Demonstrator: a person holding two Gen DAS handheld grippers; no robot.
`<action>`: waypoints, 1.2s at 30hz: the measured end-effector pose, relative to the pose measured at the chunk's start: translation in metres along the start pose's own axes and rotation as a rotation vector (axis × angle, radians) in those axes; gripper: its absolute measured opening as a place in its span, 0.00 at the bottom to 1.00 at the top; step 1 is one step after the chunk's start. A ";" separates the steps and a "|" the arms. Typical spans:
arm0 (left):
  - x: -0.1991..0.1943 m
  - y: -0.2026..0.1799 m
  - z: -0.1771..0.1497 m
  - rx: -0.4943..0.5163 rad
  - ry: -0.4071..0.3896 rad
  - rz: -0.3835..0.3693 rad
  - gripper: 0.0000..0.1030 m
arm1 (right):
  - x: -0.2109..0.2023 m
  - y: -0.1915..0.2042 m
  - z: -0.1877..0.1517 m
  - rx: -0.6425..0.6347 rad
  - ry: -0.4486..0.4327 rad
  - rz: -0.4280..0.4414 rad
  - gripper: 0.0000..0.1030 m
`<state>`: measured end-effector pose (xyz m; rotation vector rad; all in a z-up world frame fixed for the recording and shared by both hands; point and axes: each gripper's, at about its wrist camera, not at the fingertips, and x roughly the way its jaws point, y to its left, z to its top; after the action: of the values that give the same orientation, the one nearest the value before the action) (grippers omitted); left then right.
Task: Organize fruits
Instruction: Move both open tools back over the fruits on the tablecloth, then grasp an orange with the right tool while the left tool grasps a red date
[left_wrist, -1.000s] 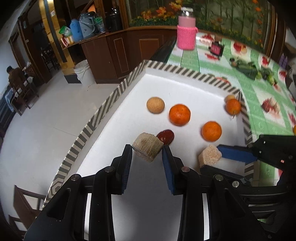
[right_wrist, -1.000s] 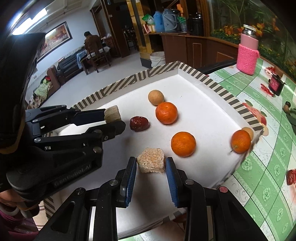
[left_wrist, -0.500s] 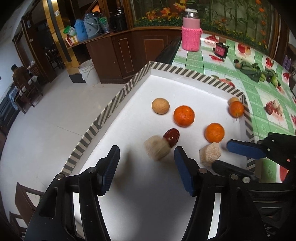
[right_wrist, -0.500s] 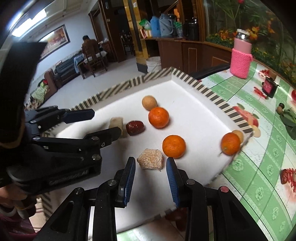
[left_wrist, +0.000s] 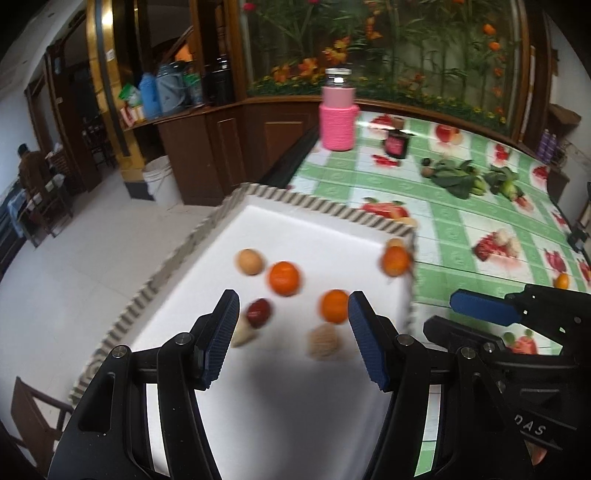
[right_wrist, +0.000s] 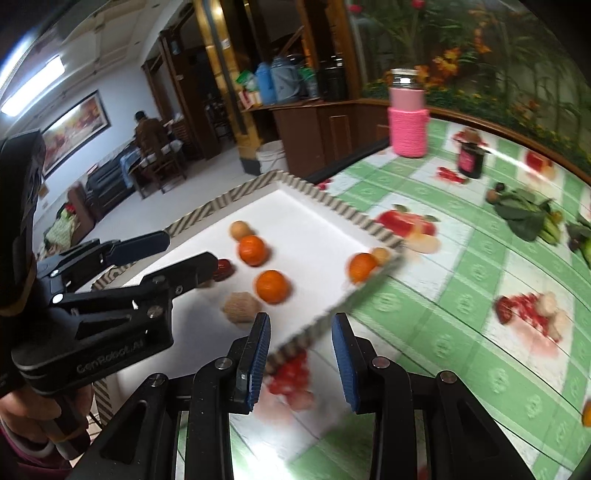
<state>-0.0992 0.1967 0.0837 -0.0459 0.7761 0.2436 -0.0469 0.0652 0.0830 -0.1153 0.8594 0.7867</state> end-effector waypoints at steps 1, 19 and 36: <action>0.000 -0.004 0.000 0.004 0.000 -0.009 0.60 | -0.005 -0.005 -0.002 0.010 -0.006 -0.011 0.32; 0.018 -0.114 0.007 0.125 0.060 -0.225 0.60 | -0.079 -0.123 -0.059 0.235 -0.058 -0.210 0.33; 0.055 -0.184 0.020 0.186 0.139 -0.307 0.60 | -0.125 -0.237 -0.105 0.410 -0.034 -0.462 0.38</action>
<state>-0.0041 0.0313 0.0510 -0.0062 0.9144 -0.1251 -0.0061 -0.2176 0.0524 0.0623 0.9009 0.1725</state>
